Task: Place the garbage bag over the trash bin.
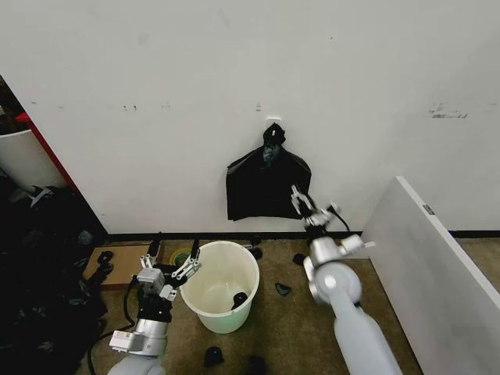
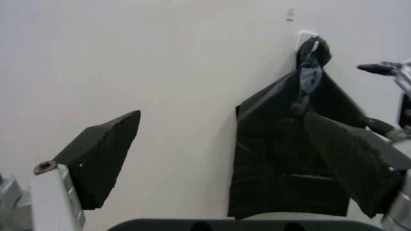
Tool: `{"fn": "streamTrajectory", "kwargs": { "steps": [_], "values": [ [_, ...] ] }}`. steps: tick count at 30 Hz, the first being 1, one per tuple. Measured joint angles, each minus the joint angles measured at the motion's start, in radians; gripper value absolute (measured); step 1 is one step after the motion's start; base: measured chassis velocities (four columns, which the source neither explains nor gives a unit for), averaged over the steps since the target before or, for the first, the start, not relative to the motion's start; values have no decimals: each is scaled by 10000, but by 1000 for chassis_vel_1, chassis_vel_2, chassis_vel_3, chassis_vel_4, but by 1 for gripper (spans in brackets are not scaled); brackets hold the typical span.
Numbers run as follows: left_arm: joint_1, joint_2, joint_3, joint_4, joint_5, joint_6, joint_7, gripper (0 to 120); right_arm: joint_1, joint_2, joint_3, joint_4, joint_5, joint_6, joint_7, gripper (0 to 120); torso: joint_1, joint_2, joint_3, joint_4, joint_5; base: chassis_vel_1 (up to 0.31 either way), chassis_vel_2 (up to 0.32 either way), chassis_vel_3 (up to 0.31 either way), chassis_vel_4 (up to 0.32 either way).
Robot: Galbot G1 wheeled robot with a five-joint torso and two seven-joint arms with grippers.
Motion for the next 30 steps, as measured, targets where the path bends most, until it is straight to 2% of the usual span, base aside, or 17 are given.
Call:
{"fn": "streamTrajectory", "kwargs": {
  "steps": [6, 9, 16, 23, 27, 30],
  "values": [
    [-34, -80, -217, -13, 127, 5, -31, 100, 1058, 690, 70, -945, 1029, -258, 77, 100, 0, 0, -1, -3, 0, 0, 0, 0, 0],
    [-102, -137, -256, -15, 212, 57, -51, 100, 1556, 876, 0, -1371, 1036, -119, -554, 100, 0, -1, -1, -1, 1, 0, 0, 0, 0],
    [-217, -187, -219, 181, 300, 98, -128, 100, 2060, 876, -163, -2058, 564, -26, -1019, 98, 0, 0, -1, -1, 4, 0, 0, 0, 0],
    [-418, -162, -147, 383, 326, 146, -192, 100, 2270, 878, -242, -2482, 100, 11, -1343, 78, 0, 0, -2, -2, 4, 0, 0, 0, 0],
    [-471, -130, -131, 500, 326, 143, -207, 100, 2305, 922, -256, -2646, -123, 94, -1545, 59, 0, 0, -2, 0, 5, 0, 0, 0, 0],
    [-490, -122, -127, 549, 326, 134, -215, 100, 2309, 920, -250, -2747, -217, 141, -1655, 55, 0, -1, -2, -1, 3, 0, 0, 0, 0]
  ]
}}
